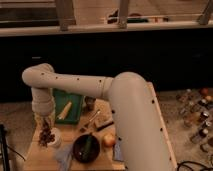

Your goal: Place grapes in paper cup

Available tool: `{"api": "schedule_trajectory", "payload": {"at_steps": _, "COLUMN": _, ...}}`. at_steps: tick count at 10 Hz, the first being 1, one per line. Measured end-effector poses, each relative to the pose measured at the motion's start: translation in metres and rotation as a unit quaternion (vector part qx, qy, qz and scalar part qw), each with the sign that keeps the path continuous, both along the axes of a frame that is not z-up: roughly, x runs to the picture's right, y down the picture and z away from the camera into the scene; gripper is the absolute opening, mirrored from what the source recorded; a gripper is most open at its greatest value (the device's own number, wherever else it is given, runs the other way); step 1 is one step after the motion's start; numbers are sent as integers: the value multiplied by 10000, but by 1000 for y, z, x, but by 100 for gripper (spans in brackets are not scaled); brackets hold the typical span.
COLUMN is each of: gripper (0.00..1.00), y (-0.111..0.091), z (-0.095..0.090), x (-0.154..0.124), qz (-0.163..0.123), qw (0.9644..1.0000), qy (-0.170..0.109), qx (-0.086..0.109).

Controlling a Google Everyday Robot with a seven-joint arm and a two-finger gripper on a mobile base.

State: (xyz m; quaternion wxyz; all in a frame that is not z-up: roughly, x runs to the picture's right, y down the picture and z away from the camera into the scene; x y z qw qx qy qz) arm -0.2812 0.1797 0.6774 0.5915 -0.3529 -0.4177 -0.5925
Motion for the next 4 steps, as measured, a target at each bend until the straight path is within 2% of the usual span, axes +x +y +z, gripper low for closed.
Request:
{"api": "schedule_trajectory", "payload": {"at_steps": 1, "gripper": 42, "y": 1, "z": -1, "x": 1, "qz": -31, "qw": 10000, "qy": 1, "qx": -8}}
{"api": "schedule_trajectory", "payload": {"at_steps": 2, "gripper": 60, "y": 1, "z": -1, "x": 3, "qz": -75, "qw": 10000, "qy": 13, "qx": -23}}
{"api": "schedule_trajectory", "payload": {"at_steps": 3, "gripper": 74, "y": 1, "z": -1, "x": 3, "qz": -106, "qw": 9999, "qy": 13, "qx": -29}}
{"api": "schedule_trajectory", "payload": {"at_steps": 4, "gripper": 79, "y": 1, "z": -1, "x": 3, "qz": -112, "qw": 9999, "qy": 9, "qx": -30}}
